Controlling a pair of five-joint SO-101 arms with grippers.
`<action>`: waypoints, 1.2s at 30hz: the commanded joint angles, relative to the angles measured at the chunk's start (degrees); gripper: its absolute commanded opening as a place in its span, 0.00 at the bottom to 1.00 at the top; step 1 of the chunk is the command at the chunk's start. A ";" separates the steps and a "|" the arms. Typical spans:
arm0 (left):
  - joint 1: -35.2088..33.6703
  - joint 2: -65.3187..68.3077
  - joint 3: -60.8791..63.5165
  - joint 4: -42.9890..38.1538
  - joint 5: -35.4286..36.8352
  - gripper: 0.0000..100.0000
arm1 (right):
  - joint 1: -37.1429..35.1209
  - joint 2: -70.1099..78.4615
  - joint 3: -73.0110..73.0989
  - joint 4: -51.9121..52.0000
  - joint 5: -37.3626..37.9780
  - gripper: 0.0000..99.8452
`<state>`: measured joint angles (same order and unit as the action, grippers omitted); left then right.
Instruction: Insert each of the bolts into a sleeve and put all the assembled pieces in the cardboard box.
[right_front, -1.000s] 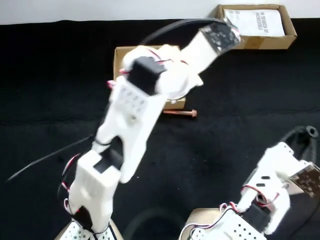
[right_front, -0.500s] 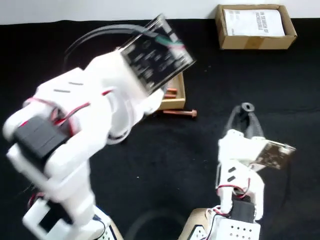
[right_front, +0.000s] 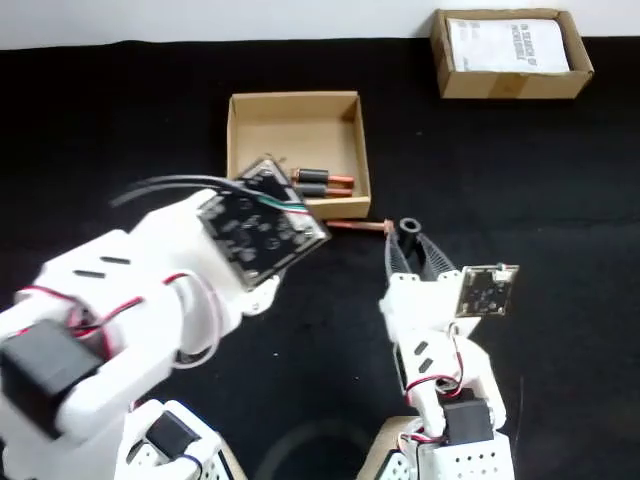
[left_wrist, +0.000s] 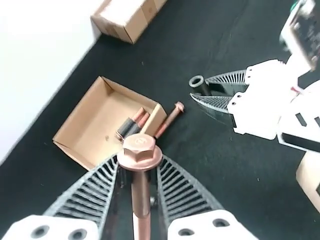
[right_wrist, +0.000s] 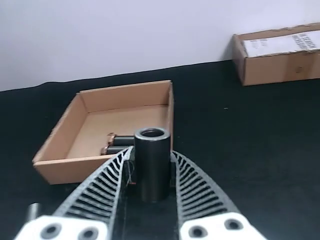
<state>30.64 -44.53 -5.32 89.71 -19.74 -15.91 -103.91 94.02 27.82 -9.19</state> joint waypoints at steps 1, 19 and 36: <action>0.22 -5.23 17.63 -14.68 0.26 0.01 | -3.65 -0.92 -2.07 -0.04 0.00 0.01; 1.01 -5.41 44.44 -61.63 31.21 0.01 | -6.81 -0.92 -2.86 -0.04 -0.09 0.01; 1.27 12.44 34.33 -69.71 37.71 0.01 | -6.81 -0.92 -2.95 0.04 -0.09 0.01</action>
<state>31.25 -32.75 35.12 21.76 17.63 -22.24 -103.91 94.02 27.82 -9.19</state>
